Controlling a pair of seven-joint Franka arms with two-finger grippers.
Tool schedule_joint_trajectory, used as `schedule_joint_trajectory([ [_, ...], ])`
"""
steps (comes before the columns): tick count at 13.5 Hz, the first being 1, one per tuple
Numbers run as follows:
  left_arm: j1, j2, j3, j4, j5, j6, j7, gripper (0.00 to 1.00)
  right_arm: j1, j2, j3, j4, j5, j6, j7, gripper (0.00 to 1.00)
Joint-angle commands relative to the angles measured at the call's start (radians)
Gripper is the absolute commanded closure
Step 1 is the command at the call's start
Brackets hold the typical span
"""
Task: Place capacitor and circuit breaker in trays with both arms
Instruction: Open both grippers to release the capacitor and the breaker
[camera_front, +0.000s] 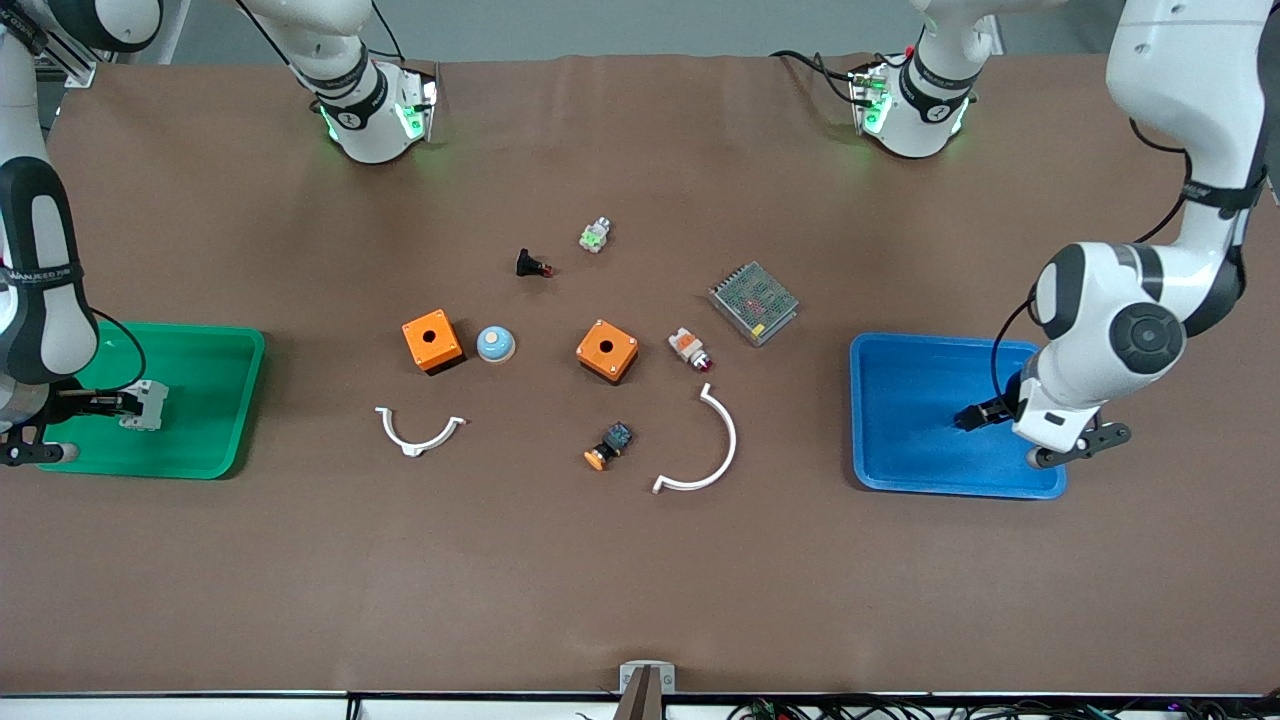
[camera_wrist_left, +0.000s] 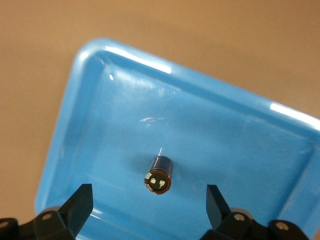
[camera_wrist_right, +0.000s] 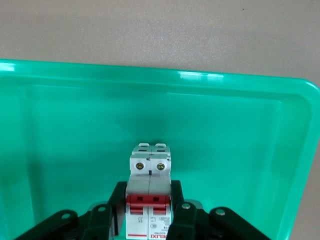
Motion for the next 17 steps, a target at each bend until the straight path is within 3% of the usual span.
schedule_joint_trajectory([
  [1,0.004,-0.081,-0.006,0.089,0.019,-0.127,0.086,0.0,-0.019,0.011,0.019,0.021,-0.008,0.0,0.015,0.63],
  [2,0.004,-0.089,-0.006,0.164,0.019,-0.194,0.118,0.0,-0.019,0.009,0.019,0.022,-0.008,-0.003,0.014,0.18],
  [3,0.007,-0.088,-0.006,0.265,0.019,-0.291,0.143,0.0,-0.016,0.001,0.019,0.025,-0.008,-0.011,0.012,0.0],
  [5,0.01,-0.089,-0.006,0.393,0.019,-0.449,0.227,0.0,-0.016,-0.047,0.022,0.027,-0.008,-0.033,0.008,0.0],
  [7,0.012,-0.092,-0.001,0.482,0.006,-0.515,0.338,0.0,0.003,-0.126,0.026,0.029,-0.008,-0.136,0.017,0.0],
  [10,0.007,-0.181,-0.01,0.487,-0.002,-0.62,0.373,0.0,0.075,-0.284,0.028,0.026,-0.008,-0.332,0.107,0.0],
  [12,0.007,-0.236,-0.006,0.486,-0.072,-0.654,0.373,0.0,0.131,-0.373,0.028,0.022,-0.008,-0.426,0.165,0.0],
  [17,-0.04,-0.338,0.008,0.476,-0.093,-0.769,0.38,0.0,0.247,-0.479,0.029,0.019,0.036,-0.503,0.234,0.0],
])
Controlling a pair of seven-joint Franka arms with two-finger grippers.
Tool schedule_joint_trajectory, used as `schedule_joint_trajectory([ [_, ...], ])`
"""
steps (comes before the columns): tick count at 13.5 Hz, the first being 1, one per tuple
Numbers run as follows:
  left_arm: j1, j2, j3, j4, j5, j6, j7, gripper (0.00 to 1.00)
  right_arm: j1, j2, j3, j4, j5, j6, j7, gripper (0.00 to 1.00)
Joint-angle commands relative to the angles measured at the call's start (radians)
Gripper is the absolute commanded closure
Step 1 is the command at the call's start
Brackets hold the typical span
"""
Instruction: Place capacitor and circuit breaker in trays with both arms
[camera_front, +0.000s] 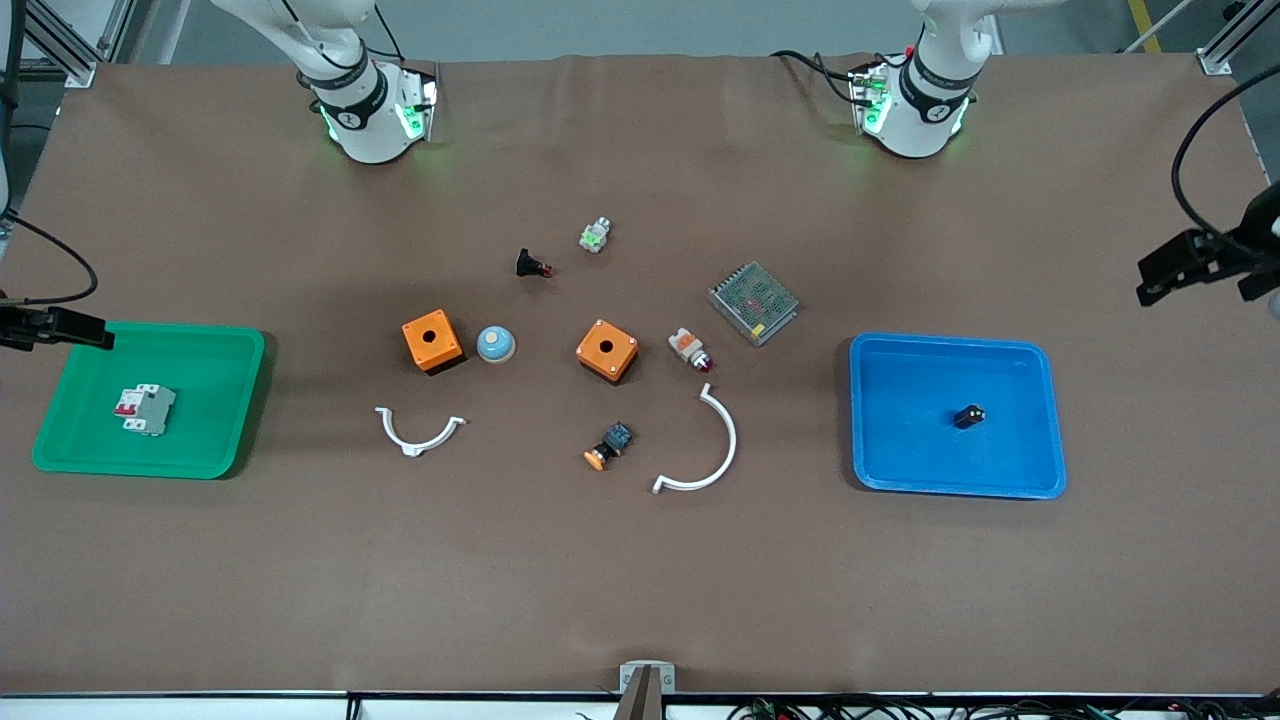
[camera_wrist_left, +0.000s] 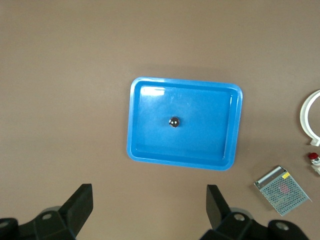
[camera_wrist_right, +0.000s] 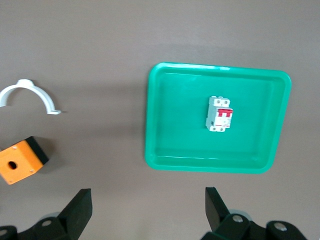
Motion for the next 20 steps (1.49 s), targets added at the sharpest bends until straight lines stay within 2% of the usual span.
schedule_joint_trajectory([
  [1,-0.064,-0.048,0.023,-0.021,-0.015,-0.054,0.001,0.0,0.043,-0.055,-0.003,-0.041,0.041,-0.011,0.044,0.0],
  [4,-0.094,-0.086,0.049,-0.073,-0.017,-0.062,-0.002,0.0,0.098,-0.108,-0.003,-0.076,0.061,-0.013,0.114,0.0],
  [10,-0.132,-0.171,0.112,-0.164,-0.084,-0.064,-0.011,0.0,0.109,-0.161,-0.003,-0.084,0.136,-0.014,0.16,0.01],
  [15,-0.135,-0.168,0.098,-0.17,-0.083,-0.062,-0.037,0.0,0.126,-0.166,-0.006,-0.073,0.123,0.0,0.186,0.0],
  [20,-0.137,-0.136,0.052,-0.169,-0.066,-0.021,-0.055,0.0,0.12,-0.14,-0.008,0.04,0.119,-0.011,0.18,0.0],
])
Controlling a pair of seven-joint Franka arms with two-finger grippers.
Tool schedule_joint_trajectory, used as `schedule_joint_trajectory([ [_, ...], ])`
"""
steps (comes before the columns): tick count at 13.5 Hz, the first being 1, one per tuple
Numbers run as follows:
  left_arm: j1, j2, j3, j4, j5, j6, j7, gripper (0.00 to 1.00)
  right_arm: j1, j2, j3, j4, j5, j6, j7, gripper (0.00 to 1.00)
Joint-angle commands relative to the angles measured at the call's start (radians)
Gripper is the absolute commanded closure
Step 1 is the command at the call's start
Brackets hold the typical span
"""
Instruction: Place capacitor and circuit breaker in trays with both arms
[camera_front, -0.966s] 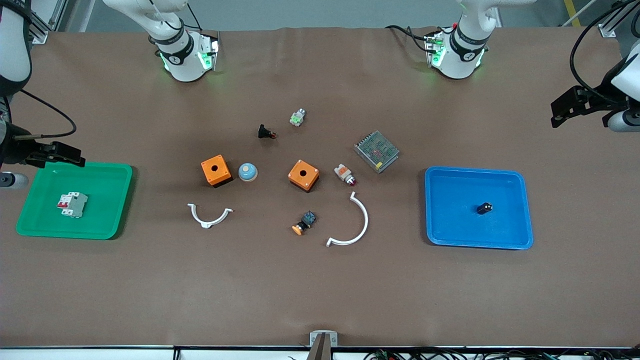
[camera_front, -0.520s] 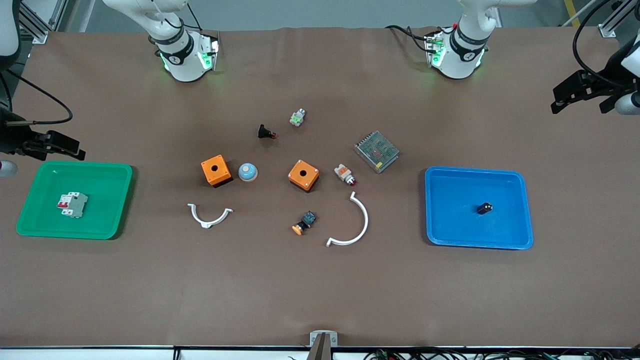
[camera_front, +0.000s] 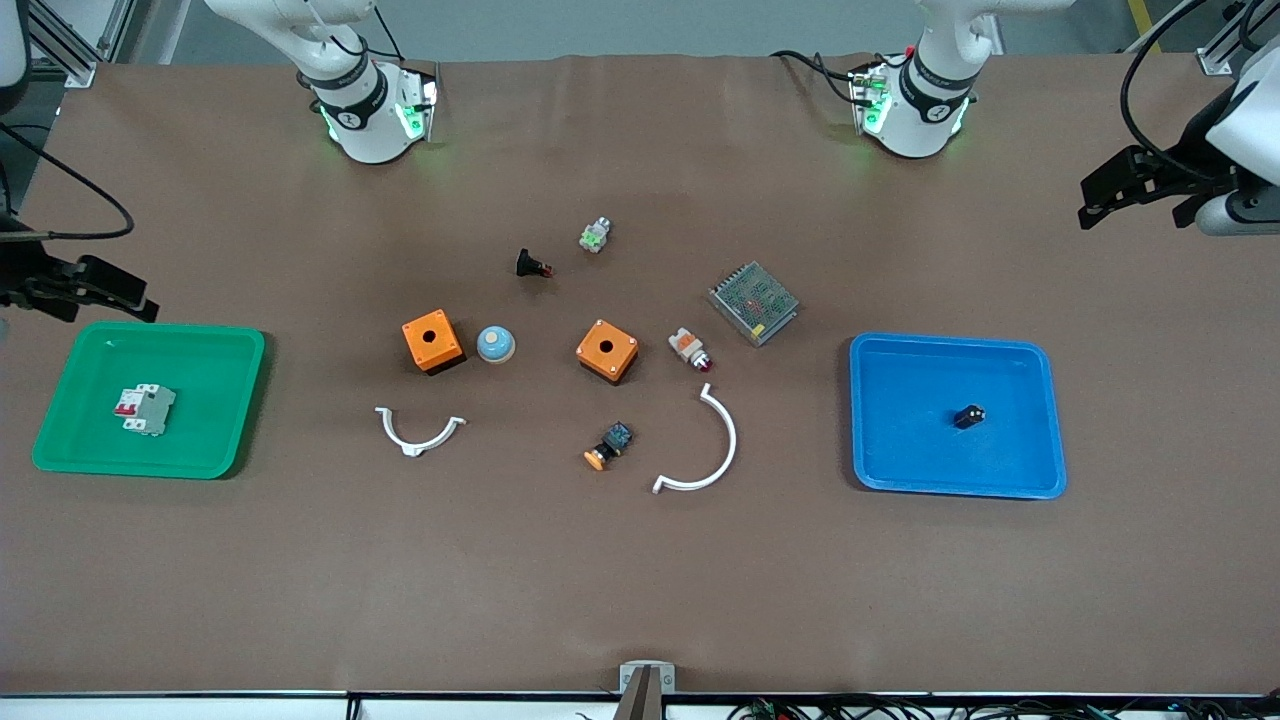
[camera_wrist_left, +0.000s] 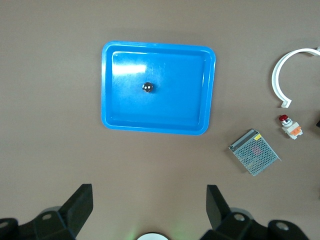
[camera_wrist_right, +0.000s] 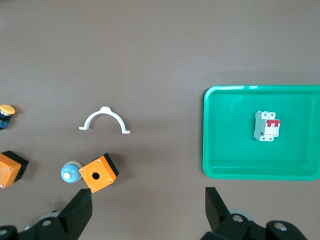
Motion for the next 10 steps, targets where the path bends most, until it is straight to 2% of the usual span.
schedule_joint_trajectory([
  [1,0.0,0.008,-0.026,-0.007,0.007,0.028,-0.011,0.0,-0.001,0.003,-0.004,0.037,-0.004,-0.01,0.007,0.0],
  [10,0.011,0.043,-0.017,0.045,0.002,0.025,-0.012,0.0,0.001,0.003,-0.007,0.053,-0.013,-0.004,0.006,0.0],
])
